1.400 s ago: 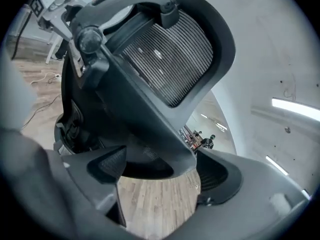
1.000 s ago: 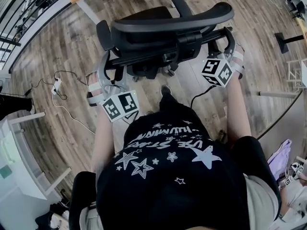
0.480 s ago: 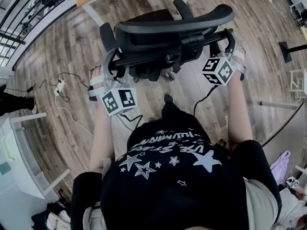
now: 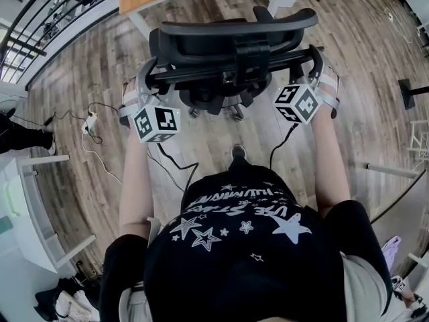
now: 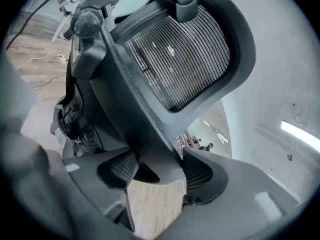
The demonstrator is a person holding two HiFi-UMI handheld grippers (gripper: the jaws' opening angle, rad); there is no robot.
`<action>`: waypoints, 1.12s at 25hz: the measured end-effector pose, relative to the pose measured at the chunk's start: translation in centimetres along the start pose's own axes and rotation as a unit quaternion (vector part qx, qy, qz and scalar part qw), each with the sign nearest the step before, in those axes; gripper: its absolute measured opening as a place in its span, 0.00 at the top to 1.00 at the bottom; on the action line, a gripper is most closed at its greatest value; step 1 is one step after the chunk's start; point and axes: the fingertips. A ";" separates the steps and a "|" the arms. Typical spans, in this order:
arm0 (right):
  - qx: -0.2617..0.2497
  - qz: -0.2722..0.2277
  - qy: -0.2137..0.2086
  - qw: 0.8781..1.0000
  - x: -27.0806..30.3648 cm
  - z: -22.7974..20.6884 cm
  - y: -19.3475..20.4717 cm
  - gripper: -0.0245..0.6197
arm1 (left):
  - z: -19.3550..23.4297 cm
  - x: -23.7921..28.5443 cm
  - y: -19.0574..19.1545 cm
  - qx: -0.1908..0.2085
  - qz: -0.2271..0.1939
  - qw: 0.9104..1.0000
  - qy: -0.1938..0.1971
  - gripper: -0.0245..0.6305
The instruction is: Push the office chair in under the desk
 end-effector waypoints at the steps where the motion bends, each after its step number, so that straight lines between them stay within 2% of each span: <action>1: 0.000 -0.004 -0.002 1.000 0.6 -0.1 -0.3 0.54 | 0.4 0.6 0.1 0.001 -0.001 1.000 -0.001 0.56; 13: -0.010 -0.019 0.010 1.000 3.0 0.5 -0.3 0.55 | -0.3 2.0 0.6 0.016 -0.007 0.999 -0.034 0.56; 18: -0.016 -0.028 0.004 0.999 5.9 -0.1 -0.7 0.55 | 0.5 4.8 0.6 0.013 -0.002 0.999 -0.033 0.56; 22: -0.023 -0.031 0.015 0.999 7.9 -0.5 -1.5 0.56 | 1.5 6.7 0.9 0.009 -0.003 0.999 -0.031 0.56; 28: -0.026 -0.028 0.013 0.999 12.5 -0.8 -3.9 0.57 | 4.2 11.0 2.3 0.011 -0.007 0.999 -0.030 0.56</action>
Point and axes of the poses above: the fingertips, and each gripper's own axes: x forward along the fingers, z to its left, y out of its underside, and after that the axes turned 13 degrees about x, right-handed
